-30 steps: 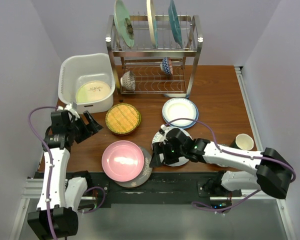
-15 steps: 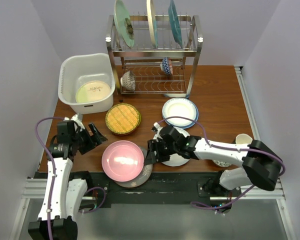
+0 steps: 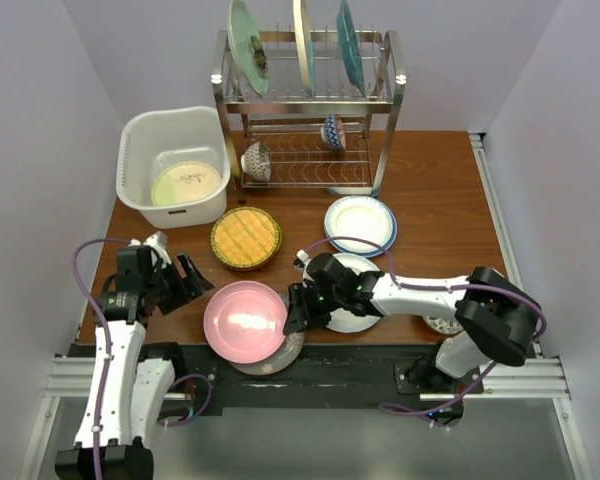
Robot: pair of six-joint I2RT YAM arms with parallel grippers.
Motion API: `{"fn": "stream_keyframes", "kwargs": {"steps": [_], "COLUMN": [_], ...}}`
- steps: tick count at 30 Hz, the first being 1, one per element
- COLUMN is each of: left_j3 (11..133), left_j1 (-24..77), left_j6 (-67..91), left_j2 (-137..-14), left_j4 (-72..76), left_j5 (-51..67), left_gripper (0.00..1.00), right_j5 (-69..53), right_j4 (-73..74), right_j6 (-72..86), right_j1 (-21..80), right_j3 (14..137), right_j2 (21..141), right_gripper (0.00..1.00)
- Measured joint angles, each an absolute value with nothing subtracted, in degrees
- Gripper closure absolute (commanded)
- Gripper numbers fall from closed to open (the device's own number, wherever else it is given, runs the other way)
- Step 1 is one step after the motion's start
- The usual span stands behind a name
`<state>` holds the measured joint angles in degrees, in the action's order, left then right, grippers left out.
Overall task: Place the plates into the plastic bin on the countertop
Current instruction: Pick up the plate from the corner of the board.
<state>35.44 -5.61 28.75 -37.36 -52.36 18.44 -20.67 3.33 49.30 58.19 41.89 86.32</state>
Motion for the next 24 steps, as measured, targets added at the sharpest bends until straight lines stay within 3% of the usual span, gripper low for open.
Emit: {"fn": "stream_keyframes", "kwargs": {"steps": [24], "left_j3": [35.44], "left_j1": [2.22], "left_j6": [24.36], "left_j2": [-49.45], "left_j4": [-51.72], "left_j5": [20.84], "left_gripper": [0.37], "right_j5": [-22.24], "right_j4": [2.31], "right_j6": [49.91], "right_j1": [59.24], "right_j3": [47.2], "right_j2": [95.5], "right_gripper": [0.58]}}
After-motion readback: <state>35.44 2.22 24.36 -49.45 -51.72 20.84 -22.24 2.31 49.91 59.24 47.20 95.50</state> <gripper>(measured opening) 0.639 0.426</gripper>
